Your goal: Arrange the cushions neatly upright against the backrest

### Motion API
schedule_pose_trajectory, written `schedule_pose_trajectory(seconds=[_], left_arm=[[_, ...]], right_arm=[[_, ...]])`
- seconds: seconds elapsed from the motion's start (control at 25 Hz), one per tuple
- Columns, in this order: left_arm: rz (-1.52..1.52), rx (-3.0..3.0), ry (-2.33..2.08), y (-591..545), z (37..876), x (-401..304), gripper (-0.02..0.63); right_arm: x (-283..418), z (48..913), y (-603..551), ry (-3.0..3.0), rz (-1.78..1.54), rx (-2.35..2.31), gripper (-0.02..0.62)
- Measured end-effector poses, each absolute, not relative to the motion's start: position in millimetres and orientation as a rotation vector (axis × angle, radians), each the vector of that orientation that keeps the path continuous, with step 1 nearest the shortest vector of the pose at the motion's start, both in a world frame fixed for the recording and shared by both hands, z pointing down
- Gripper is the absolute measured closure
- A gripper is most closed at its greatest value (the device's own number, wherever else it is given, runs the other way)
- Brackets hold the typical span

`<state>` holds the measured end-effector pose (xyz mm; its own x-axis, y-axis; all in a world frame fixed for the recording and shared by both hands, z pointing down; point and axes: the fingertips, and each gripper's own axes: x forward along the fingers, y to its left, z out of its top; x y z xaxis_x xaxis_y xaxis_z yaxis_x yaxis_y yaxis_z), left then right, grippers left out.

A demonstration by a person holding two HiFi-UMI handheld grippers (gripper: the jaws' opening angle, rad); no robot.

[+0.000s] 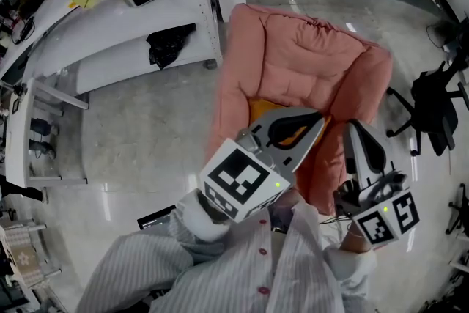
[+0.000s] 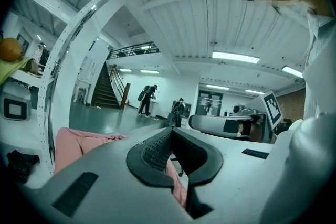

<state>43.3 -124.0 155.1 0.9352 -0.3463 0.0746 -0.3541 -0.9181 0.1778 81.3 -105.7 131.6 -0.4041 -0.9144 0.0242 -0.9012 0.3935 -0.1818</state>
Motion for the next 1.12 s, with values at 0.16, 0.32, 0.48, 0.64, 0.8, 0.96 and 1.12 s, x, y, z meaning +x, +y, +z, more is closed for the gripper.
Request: schedule_pose_trajectory(seconds=[0.16, 0.32, 0.48, 0.64, 0.8, 0.96, 1.12], left_arm=[[0.079, 2.901, -0.522, -122, 160, 44, 0.595], [0.09, 2.907, -0.518, -123, 160, 45, 0.595], [0.101, 2.906, -0.522, -123, 160, 45, 0.595], [0.11, 2.899, -0.528, -124, 163, 44, 0.595], [0.121, 2.892, -0.53, -123, 167, 44, 0.595], [0.122, 2.89, -0.528, -124, 168, 43, 0.595], [0.124, 2.891, -0.517, -122, 170, 45, 0.595]], right_arm=[[81, 137, -105, 2.553, -0.265, -1.684, 0.583], [83, 138, -105, 2.545, -0.274, -1.699, 0.583], [83, 138, -105, 2.537, -0.296, -1.687, 0.583], [80, 140, -104, 2.548, -0.303, -1.676, 0.583], [77, 145, -104, 2.568, -0.315, -1.667, 0.583], [74, 147, -106, 2.58, -0.326, -1.663, 0.583], [74, 149, -106, 2.582, -0.334, -1.662, 0.583]])
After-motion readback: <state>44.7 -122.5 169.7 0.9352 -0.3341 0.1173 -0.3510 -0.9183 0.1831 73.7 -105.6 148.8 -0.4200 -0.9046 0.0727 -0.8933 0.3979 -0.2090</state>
